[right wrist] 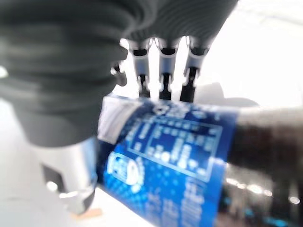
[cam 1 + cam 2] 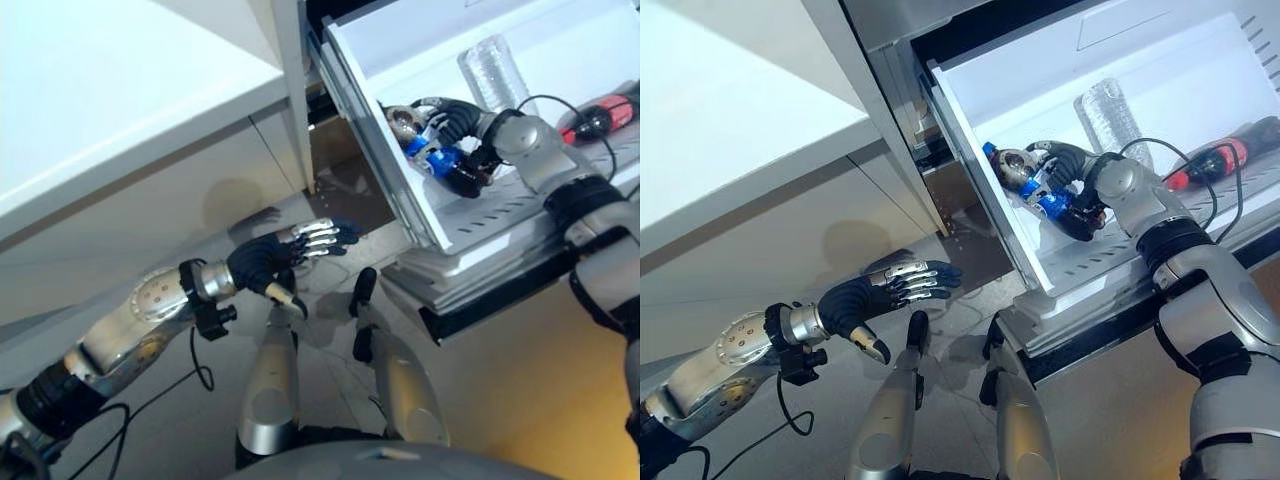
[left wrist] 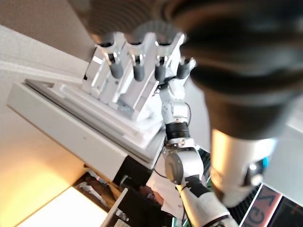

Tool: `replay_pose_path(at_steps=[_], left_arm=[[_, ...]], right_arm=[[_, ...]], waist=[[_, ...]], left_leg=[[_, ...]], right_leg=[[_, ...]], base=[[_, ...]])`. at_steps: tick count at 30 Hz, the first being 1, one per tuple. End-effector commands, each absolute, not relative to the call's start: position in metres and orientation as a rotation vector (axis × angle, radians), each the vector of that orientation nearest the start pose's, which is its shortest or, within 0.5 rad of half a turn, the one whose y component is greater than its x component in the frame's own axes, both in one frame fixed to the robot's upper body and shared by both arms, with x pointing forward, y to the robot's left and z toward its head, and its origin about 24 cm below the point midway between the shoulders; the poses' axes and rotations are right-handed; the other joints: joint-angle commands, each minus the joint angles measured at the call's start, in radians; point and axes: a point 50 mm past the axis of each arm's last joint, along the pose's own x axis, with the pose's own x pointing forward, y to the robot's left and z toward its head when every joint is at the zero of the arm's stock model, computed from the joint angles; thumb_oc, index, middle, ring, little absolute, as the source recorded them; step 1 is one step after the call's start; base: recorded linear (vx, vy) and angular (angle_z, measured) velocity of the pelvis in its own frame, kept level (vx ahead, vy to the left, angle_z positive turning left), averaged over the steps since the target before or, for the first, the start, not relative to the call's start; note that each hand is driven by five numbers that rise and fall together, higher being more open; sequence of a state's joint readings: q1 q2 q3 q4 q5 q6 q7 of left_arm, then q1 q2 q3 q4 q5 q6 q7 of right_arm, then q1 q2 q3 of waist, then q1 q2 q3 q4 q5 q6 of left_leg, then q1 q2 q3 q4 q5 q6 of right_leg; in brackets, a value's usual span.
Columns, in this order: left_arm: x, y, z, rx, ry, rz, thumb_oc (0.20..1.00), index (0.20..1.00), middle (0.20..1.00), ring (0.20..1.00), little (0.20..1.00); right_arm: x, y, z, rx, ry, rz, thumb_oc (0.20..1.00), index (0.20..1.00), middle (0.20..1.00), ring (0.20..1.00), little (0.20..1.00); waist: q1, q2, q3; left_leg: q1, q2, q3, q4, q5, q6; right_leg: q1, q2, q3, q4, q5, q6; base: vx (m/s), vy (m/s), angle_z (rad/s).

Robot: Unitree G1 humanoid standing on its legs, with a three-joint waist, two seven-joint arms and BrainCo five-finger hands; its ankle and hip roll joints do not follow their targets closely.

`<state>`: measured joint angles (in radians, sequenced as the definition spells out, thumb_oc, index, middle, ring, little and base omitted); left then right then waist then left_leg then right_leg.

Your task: Take the drinks into the refrigerator

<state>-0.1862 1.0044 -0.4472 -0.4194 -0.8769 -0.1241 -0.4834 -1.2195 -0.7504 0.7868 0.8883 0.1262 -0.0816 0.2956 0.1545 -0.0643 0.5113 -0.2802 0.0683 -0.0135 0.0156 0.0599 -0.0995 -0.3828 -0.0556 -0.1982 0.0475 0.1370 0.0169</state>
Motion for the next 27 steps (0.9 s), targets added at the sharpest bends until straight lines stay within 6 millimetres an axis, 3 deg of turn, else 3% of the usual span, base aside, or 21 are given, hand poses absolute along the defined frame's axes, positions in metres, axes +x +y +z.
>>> replay_pose_path(at_steps=[1,7,10,14,20,27], left_arm=[[0.197,0.134,0.175,0.076,-0.334,-1.206,1.000,1.000,1.000,1.000,1.000],[0.198,0.134,0.177,0.079,-0.342,-1.204,1.000,1.000,1.000,1.000,1.000],[0.199,0.135,0.178,0.083,-0.349,-1.203,1.000,1.000,1.000,1.000,1.000],[0.203,0.137,0.181,0.071,-0.360,-1.197,1.000,1.000,1.000,1.000,1.000],[0.207,0.140,0.182,0.091,-0.325,-1.212,1.000,1.000,1.000,1.000,1.000],[0.210,0.146,0.180,0.100,-0.284,-1.215,1.000,1.000,1.000,1.000,1.000]], right_arm=[[0.409,-0.176,0.212,-1.040,-0.073,0.419,1.000,1.000,1.000,1.000,1.000],[0.409,-0.178,0.222,-1.041,-0.090,0.403,1.000,1.000,1.000,1.000,1.000],[0.406,-0.177,0.237,-1.024,-0.141,0.405,1.000,1.000,1.000,1.000,1.000],[0.392,-0.183,0.279,-0.920,-0.314,0.370,1.000,1.000,1.000,1.000,1.000],[0.368,-0.191,0.316,-0.960,-0.454,0.365,1.000,1.000,1.000,1.000,1.000],[0.341,-0.216,0.321,-0.950,-0.504,0.343,1.000,1.000,1.000,1.000,1.000]], waist=[[0.005,0.026,0.009],[0.006,0.023,0.009],[0.003,0.018,0.009],[-0.005,0.002,0.009],[-0.015,-0.026,0.008],[-0.042,-0.053,-0.035]], left_leg=[[0.047,-0.005,-0.032,-0.103,0.008,0.055],[0.055,-0.004,-0.032,-0.103,0.006,0.055],[0.069,-0.004,-0.030,-0.103,0.002,0.055],[0.106,-0.006,-0.022,-0.100,-0.007,0.055],[0.168,-0.010,-0.002,-0.083,-0.030,0.059],[0.198,-0.023,0.037,-0.014,-0.083,0.068]], right_leg=[[-0.088,-0.030,0.005,0.226,-0.099,0.080],[-0.079,-0.030,0.005,0.225,-0.099,0.079],[-0.068,-0.030,0.006,0.225,-0.101,0.080],[-0.036,-0.031,0.010,0.227,-0.104,0.080],[0.026,-0.033,0.027,0.228,-0.108,0.082],[0.081,-0.031,0.070,0.214,-0.103,0.086]], base=[[0.00,0.000,0.00],[0.00,0.000,0.00],[0.00,0.000,0.00],[0.00,0.003,-0.07],[0.00,0.001,-0.01],[0.03,0.040,-0.17]])
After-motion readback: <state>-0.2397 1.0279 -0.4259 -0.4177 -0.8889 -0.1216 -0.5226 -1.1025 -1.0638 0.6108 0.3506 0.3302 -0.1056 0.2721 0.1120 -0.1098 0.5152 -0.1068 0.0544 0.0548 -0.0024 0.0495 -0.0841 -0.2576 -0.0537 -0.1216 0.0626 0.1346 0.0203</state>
